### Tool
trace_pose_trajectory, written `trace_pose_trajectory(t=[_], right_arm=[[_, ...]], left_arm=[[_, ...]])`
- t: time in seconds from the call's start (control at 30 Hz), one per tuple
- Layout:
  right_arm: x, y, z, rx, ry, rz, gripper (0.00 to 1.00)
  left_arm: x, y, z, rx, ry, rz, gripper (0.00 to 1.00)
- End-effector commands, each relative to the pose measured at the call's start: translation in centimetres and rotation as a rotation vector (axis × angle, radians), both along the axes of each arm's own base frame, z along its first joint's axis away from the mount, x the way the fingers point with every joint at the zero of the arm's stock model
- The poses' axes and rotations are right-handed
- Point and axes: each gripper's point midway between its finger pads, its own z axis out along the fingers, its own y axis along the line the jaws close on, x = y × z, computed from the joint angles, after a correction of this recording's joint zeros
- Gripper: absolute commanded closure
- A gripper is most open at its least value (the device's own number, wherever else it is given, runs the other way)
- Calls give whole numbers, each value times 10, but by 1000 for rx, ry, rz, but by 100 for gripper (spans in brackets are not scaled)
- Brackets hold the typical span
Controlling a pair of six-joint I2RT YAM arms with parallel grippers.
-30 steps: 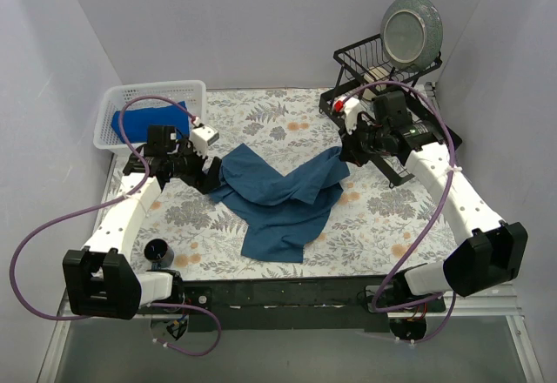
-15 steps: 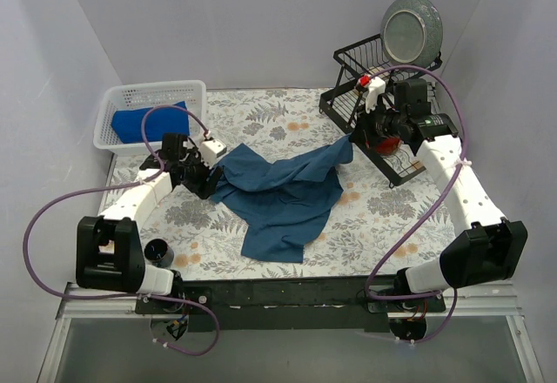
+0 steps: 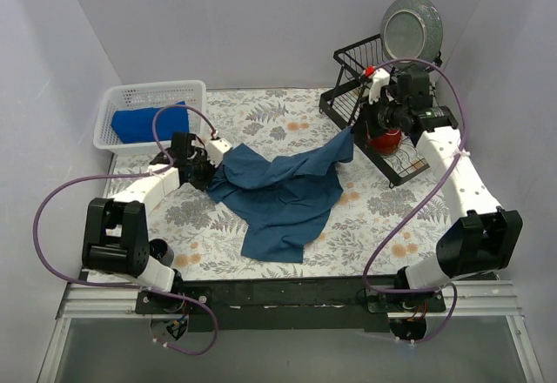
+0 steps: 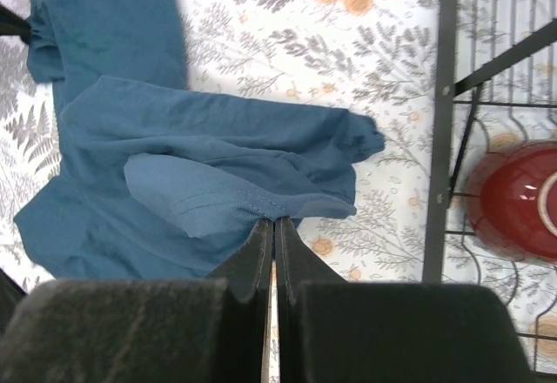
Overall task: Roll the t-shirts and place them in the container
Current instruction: Flatten out the bin at the center of the board.
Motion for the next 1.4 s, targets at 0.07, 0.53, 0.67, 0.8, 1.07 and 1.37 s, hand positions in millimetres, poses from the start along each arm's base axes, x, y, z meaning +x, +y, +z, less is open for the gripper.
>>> trace_pose_trajectory(t=[0.07, 0.53, 0.67, 0.8, 1.07, 1.37], right_arm=[[34, -34, 74, 60, -165, -105, 99], [-23, -93, 158, 138, -294, -246, 99], [-35, -88, 146, 155, -241, -236, 99], [-33, -86, 108, 165, -145, -231, 99], [-16, -91, 22, 104, 30, -189, 99], [4, -83, 10, 123, 47, -168, 99]], left_arm=[[28, 8, 139, -34, -338, -7, 100], [-54, 27, 309, -166, -770, 151, 100], [-63, 19, 283, -141, -706, 63, 100], [-63, 12, 213, -132, -506, 27, 100], [-51, 25, 105, 1, -322, 4, 66], [-127, -23, 101, -148, -92, -406, 51]])
